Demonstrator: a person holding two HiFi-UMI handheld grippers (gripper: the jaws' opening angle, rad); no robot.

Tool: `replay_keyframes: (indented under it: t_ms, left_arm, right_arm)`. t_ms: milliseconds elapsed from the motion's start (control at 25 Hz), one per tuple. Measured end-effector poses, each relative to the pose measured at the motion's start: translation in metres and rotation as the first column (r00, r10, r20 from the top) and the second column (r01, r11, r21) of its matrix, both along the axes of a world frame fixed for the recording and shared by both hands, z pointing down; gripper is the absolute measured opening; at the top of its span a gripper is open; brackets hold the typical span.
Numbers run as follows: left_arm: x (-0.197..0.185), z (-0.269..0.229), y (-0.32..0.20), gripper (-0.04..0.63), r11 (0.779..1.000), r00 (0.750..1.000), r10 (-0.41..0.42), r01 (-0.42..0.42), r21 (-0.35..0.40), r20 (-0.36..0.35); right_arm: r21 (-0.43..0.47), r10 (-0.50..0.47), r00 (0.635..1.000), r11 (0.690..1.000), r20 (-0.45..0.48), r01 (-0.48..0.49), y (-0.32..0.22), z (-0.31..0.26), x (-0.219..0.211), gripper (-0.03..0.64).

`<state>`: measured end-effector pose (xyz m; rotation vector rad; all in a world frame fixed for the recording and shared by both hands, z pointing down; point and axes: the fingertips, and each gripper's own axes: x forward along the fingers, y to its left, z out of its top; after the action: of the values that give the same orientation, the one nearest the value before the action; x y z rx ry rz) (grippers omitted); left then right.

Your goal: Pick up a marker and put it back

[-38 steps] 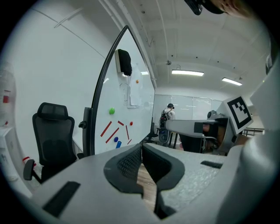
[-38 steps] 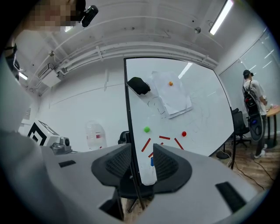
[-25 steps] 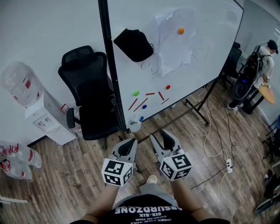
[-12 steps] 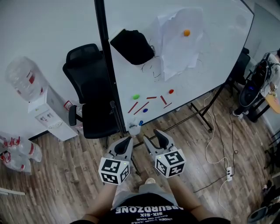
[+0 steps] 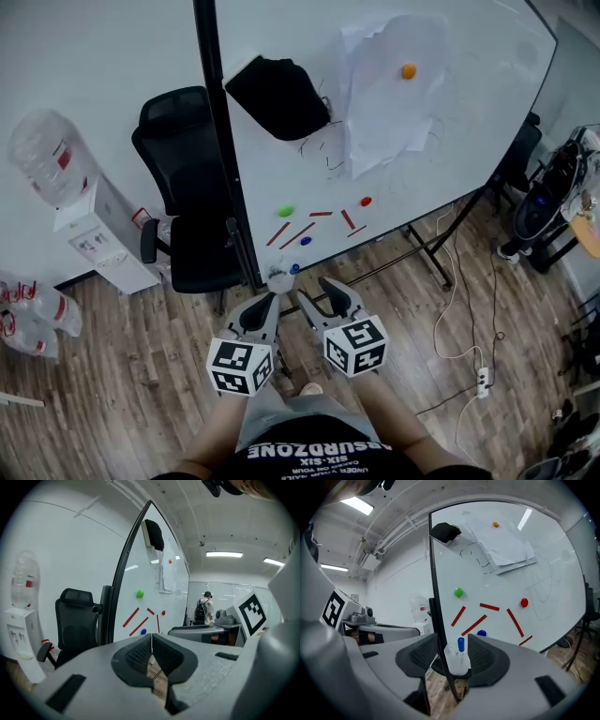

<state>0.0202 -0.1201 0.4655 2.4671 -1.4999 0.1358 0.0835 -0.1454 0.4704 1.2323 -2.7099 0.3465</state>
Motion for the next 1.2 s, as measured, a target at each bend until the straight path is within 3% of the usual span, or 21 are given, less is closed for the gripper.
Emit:
replay_keyframes:
  t_ms: [240, 1200]
  left_arm:
    - [-0.001, 0.003, -0.007, 0.008, 1.000, 1.000, 0.011, -0.010, -0.017, 0.008]
    - [0.001, -0.001, -0.048, 0.008, 0.975, 0.974, 0.217, -0.214, -0.063, 0.060]
  right_arm:
    - [-0.026, 0.000, 1.000, 1.000, 0.002, 0.000, -0.011, 0.009, -0.007, 0.179]
    - [-0.142, 0.132, 0.991, 0.981, -0.029, -0.135, -0.056, 0.055, -0.025, 0.175]
